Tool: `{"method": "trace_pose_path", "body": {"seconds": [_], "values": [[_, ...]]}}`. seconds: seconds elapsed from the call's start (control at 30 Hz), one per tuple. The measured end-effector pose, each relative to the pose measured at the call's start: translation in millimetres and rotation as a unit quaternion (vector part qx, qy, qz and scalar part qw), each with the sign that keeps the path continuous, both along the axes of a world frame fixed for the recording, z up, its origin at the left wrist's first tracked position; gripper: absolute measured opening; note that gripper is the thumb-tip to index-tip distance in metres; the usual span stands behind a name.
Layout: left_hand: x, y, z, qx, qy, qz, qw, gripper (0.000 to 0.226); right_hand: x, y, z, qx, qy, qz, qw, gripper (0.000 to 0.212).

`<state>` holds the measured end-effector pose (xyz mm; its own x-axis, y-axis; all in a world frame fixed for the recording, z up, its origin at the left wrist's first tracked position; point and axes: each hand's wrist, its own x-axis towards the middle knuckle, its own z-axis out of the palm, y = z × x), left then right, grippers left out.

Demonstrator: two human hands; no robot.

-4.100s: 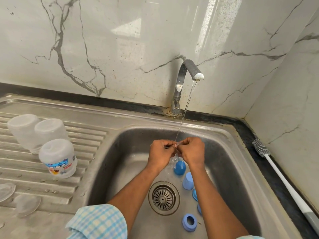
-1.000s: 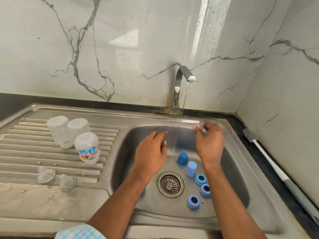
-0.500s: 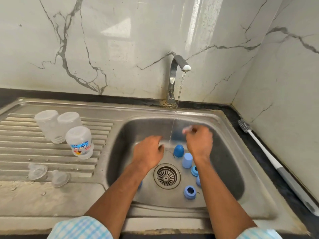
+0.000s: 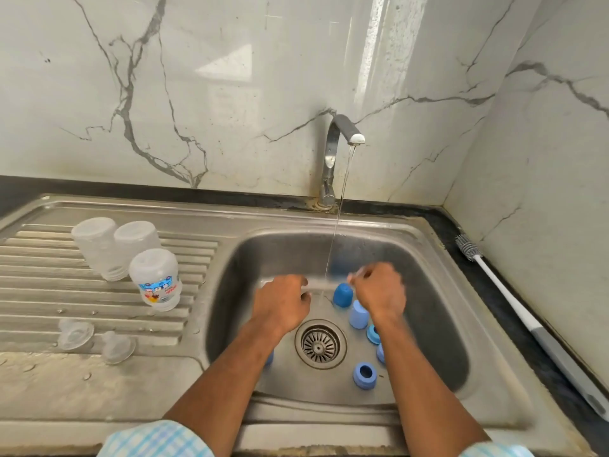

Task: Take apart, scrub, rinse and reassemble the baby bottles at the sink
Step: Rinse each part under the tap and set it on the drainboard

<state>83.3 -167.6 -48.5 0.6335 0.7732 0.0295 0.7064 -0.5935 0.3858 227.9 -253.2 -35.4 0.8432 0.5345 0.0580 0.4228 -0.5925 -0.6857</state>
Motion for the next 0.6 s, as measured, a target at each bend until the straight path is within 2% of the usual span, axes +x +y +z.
{"method": "trace_pose_path", "body": {"seconds": [0.07,0.1,0.17,0.2,0.3,0.37,0.47,0.6], "values": [[0,2,5,0.021,-0.036,0.000,0.999,0.033,8,3,2,0.113,-0.050,-0.053,0.991,0.023],[0,1,7,0.025,-0.050,-0.005,0.998,0.033,10,3,2,0.092,-0.037,-0.035,0.994,0.022],[-1,0,8,0.014,-0.071,-0.023,0.997,0.037,8,-1,-5,-0.030,0.046,0.026,0.998,0.023],[-2,-2,9,0.002,-0.081,-0.035,0.996,0.039,4,-2,-5,-0.039,0.059,0.048,0.996,0.024],[-10,-8,14,-0.016,-0.131,-0.058,0.990,0.038,-17,2,6,0.091,0.068,0.116,0.987,0.014],[-20,-11,20,-0.005,-0.166,-0.049,0.985,0.031,-39,6,13,0.137,0.067,0.175,0.973,0.009],[-46,-11,25,0.021,-0.188,-0.009,0.982,0.020,-64,10,17,0.146,0.085,0.237,0.957,0.007],[-95,-12,34,0.030,-0.168,0.030,0.985,0.013,-98,13,24,0.132,0.107,0.319,0.932,0.009]]}}
